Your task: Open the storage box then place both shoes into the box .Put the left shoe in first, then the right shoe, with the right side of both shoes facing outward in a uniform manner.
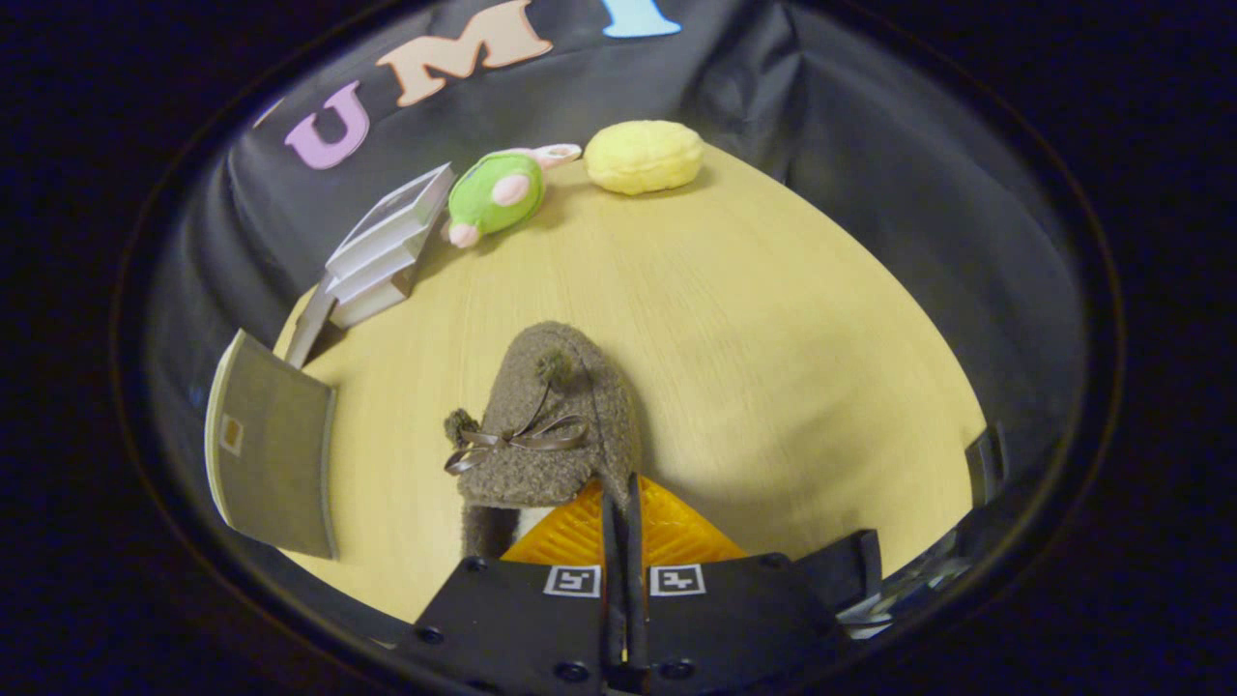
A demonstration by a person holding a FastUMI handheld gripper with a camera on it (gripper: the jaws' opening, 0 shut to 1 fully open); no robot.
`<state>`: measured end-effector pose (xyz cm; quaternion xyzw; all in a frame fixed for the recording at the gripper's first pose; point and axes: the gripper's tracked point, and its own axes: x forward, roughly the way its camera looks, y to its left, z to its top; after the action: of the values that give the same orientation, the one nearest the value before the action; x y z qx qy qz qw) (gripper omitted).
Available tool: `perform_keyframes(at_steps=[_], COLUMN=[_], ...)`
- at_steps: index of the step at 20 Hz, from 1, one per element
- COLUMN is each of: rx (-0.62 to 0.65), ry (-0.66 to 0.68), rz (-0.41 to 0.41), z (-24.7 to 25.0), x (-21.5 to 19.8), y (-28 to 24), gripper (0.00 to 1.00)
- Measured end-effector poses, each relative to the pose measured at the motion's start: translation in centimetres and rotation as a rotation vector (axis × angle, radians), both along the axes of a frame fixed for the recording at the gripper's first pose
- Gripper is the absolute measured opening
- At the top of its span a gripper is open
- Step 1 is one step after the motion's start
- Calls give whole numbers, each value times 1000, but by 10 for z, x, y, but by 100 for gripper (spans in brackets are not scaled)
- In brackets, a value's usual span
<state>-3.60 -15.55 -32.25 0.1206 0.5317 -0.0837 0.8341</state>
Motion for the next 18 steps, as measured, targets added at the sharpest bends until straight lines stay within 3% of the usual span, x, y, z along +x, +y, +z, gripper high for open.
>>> perform_keyframes(at_steps=[6, 18], rx=[4, 40], ry=[-36, -84], rz=[-49, -24], z=[44, 106], x=[4, 19], y=[32, 124], gripper=[5, 5])
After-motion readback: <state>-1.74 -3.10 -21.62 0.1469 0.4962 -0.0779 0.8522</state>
